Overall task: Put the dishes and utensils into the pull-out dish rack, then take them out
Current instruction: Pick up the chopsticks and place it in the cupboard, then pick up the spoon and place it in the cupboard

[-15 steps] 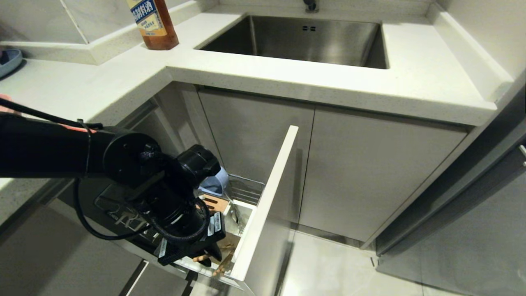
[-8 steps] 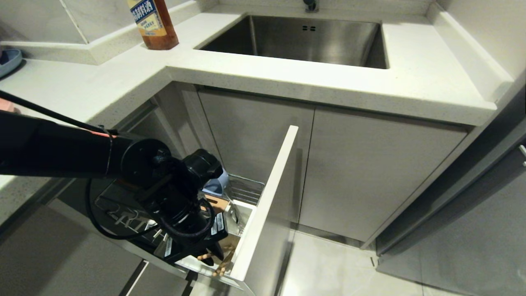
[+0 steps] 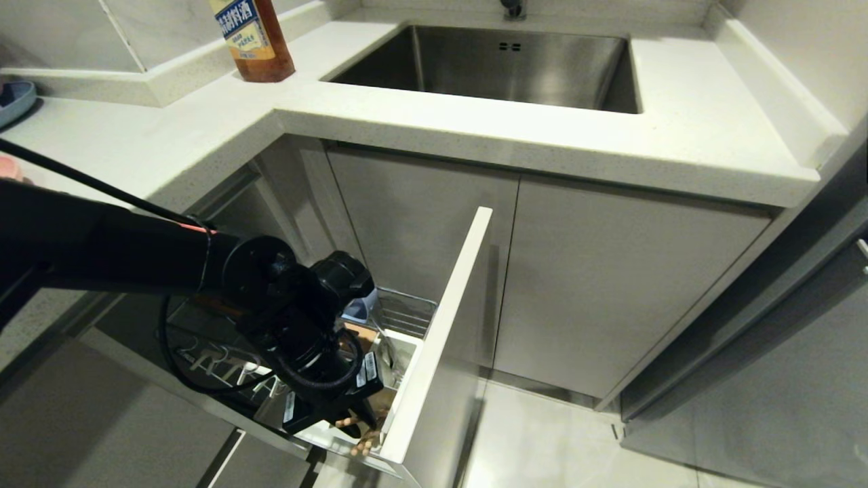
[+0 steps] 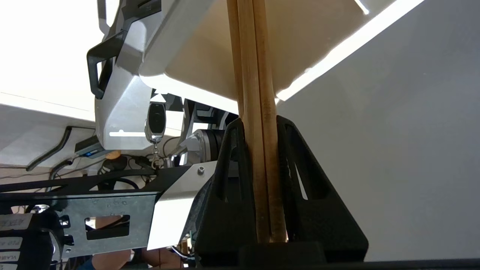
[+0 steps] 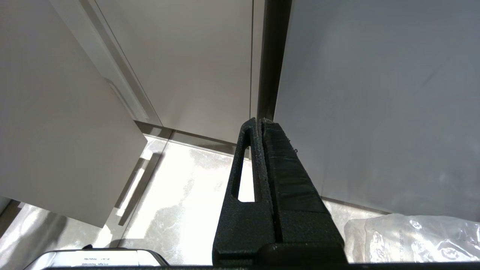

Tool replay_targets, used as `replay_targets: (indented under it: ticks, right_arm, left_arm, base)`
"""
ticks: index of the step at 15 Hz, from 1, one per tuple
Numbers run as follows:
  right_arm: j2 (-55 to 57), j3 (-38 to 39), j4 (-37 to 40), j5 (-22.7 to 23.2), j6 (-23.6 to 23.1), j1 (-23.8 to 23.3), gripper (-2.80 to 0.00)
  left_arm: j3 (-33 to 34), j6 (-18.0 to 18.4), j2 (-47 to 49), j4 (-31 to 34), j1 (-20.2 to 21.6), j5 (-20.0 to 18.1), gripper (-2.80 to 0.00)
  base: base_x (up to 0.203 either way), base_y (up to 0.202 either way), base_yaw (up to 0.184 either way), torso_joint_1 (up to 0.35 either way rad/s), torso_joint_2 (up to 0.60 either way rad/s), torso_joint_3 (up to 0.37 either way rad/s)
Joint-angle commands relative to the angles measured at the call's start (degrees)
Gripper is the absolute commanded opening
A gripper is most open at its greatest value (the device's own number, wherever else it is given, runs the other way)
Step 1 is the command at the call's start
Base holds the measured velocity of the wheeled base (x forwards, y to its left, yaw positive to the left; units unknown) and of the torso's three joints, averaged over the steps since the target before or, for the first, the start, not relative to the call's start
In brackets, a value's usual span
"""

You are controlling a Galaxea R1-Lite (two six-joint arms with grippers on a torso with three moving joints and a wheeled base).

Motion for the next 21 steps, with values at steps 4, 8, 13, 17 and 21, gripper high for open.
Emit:
replay_targets:
  ticks: [4,8,13,17,21]
  right_arm:
    - [0.0,0.09,-0.01,0.0,-0.02,0.05,-2.8]
    - [0.0,0.09,-0.01,0.0,0.06,0.02,-2.8]
    - [0.0,0.09,-0.01,0.0,0.06,0.0,-2.8]
    - [0.0,0.09,-0.01,0.0,0.05,0.02,-2.8]
    - [0.0,0.09,-0.01,0.0,-0.01,-0.02,-2.8]
  left_arm:
    - [-0.04,0.05,0.31,0.32,0.2,0.02,-2.8]
    - [-0.13,1.33,0.04,0.4,0.55,0.2,-2.8]
    - [-0.21,1.5,-1.19,0.6,1.16,0.38,0.0]
    - [-0.22,1.42,-1.18,0.6,1.16,0.45,0.0]
    - [-1.18,1.42,-4.53,0.72,1.25,2.72,0.0]
  base:
    - [0.0,0.0,0.0,0.0,0.0,0.0]
    - [0.0,0.0,0.0,0.0,0.0,0.0]
    - [0.0,0.0,0.0,0.0,0.0,0.0]
    - [0.0,0.0,0.0,0.0,0.0,0.0]
    - [0.0,0.0,0.0,0.0,0.0,0.0]
